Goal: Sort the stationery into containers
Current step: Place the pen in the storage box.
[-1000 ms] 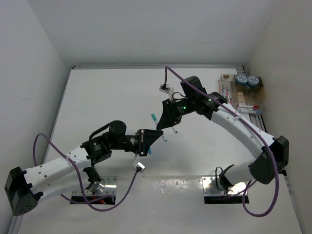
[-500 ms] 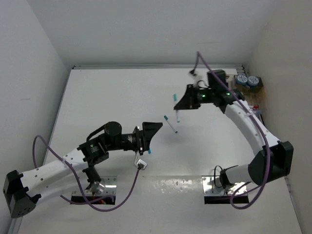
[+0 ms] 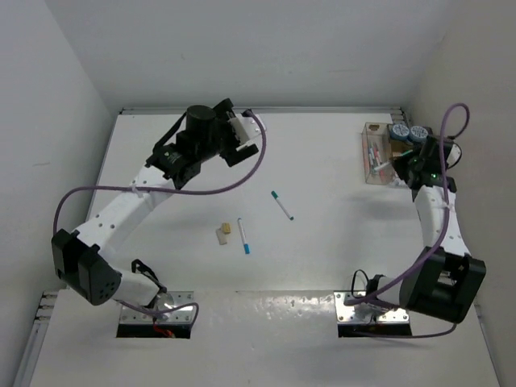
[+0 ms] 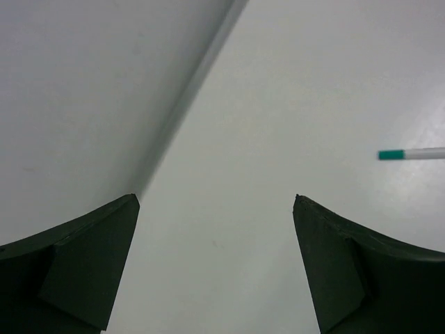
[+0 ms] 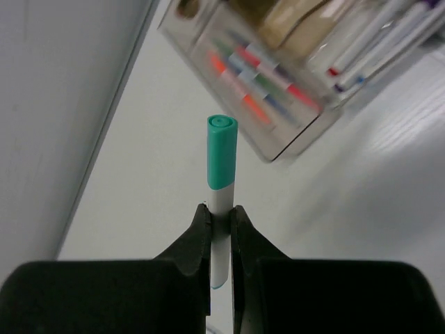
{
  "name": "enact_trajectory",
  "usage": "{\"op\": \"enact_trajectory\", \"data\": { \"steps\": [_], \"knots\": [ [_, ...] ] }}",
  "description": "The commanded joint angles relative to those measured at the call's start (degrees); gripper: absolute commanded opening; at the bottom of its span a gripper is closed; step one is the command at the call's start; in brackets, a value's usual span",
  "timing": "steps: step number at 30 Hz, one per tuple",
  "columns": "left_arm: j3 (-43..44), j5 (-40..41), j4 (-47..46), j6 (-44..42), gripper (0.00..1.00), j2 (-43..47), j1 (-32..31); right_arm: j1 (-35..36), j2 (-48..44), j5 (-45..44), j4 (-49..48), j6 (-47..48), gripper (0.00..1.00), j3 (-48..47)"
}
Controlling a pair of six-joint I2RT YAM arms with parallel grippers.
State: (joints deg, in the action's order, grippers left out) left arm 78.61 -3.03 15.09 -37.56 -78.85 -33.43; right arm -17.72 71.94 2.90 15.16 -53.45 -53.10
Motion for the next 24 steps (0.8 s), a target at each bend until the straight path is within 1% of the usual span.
{"op": "enact_trajectory", "data": {
  "steps": [1,2,3,4,5,7,8,9,10,13,21,24],
  "knots": [
    [0.94,-8.39,9.26,17.24,1.00,-0.17,3.27,-4.07,5.11,-11.06,-5.05,-6.93,0.00,-2.51],
    [-0.89,-9.62,7.43,17.95,1.00,0.18,4.59,-4.86,6.88,-12.20,-4.01,-5.80,0.00,-4.19],
    [-1.61,-10.33,6.62,18.48,1.00,0.80,5.12,-6.53,8.81,-13.17,-0.69,-5.87,0.00,-6.20],
    [-2.31,-10.94,6.01,19.97,1.00,0.89,5.83,-7.59,10.74,-13.09,0.56,-6.14,0.00,-9.62],
    [-2.58,-11.82,5.31,21.11,1.00,0.63,7.05,-9.95,14.33,-11.44,1.71,-7.53,0.00,-11.39],
    [-1.53,-13.75,6.00,24.18,1.00,-0.34,8.29,-11.63,17.17,-10.54,4.26,-9.55,0.00,-14.74],
    [0.30,-18.37,8.35,25.51,1.00,-1.65,9.77,-12.34,19.88,-11.06,4.61,-10.09,0.00,-15.71],
    [1.10,-18.42,8.37,26.22,1.00,-2.35,9.79,-12.52,19.90,-11.50,4.27,-10.09,0.00,-15.80],
    [1.72,-21.55,9.59,26.83,1.00,-3.49,10.66,-12.69,20.51,-12.03,3.48,-10.53,0.00,-15.63],
    [2.08,-24.30,9.96,28.86,1.00,-4.38,11.54,-12.70,21.57,-12.74,1.98,-12.81,0.00,-15.28],
    [0.67,-25.36,9.52,29.74,1.00,-4.03,12.51,-11.90,24.56,-17.31,2.33,-18.53,0.00,-13.96],
    [0.14,-25.45,9.61,29.56,1.00,-4.03,12.86,-11.90,25.61,-17.31,1.63,-20.63,0.00,-13.34]
  ]
}}
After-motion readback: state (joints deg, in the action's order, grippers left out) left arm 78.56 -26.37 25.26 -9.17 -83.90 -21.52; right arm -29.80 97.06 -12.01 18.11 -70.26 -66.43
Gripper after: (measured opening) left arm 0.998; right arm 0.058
